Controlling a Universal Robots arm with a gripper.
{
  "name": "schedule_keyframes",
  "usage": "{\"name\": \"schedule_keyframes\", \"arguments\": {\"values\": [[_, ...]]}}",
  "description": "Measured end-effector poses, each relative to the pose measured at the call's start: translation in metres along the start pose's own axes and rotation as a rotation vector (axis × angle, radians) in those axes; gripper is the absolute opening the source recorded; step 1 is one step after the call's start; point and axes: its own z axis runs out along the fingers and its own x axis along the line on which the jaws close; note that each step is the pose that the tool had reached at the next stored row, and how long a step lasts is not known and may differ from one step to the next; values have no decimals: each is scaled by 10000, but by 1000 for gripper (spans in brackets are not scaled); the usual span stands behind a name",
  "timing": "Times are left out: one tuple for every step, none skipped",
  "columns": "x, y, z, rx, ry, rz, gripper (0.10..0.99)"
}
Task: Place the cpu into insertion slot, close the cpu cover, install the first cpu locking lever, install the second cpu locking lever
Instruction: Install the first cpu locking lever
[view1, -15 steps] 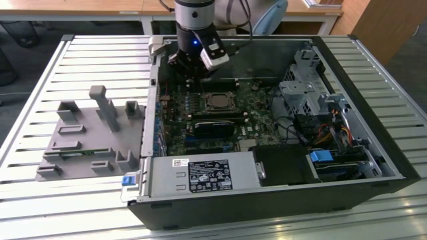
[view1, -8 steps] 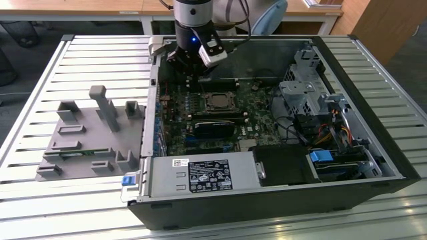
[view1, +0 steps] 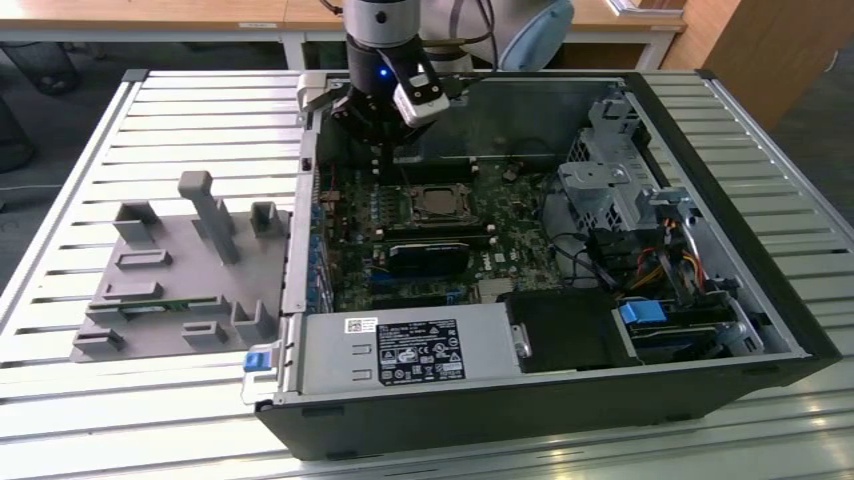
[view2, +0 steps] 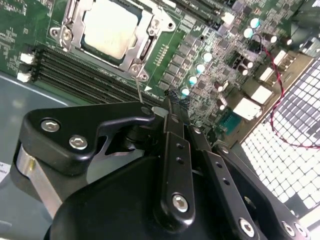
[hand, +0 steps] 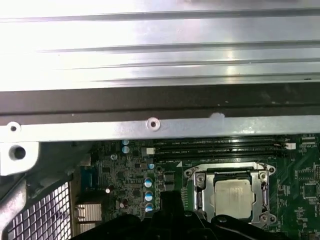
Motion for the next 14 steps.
{"name": "schedule_keyframes", "arguments": {"values": [[4, 13, 0, -1, -3, -1, 106], [7, 26, -1, 1, -5, -1, 106], [9, 38, 0, 0, -8, 0, 106], [11, 48, 0, -1, -9, 0, 106], [11, 56, 0, 0, -10, 0, 106], [11, 62, -1, 0, -9, 0, 106], [12, 68, 0, 0, -10, -1, 106], [12, 75, 0, 0, -10, 0, 106], [11, 82, 0, 0, -10, 0, 106], [11, 89, 0, -1, -11, 0, 106], [10, 94, 0, -1, -10, 0, 106], [10, 99, 0, 0, -10, 0, 106], [8, 103, 0, 0, -10, -1, 106], [5, 105, 0, 0, -9, -2, 106]]}}
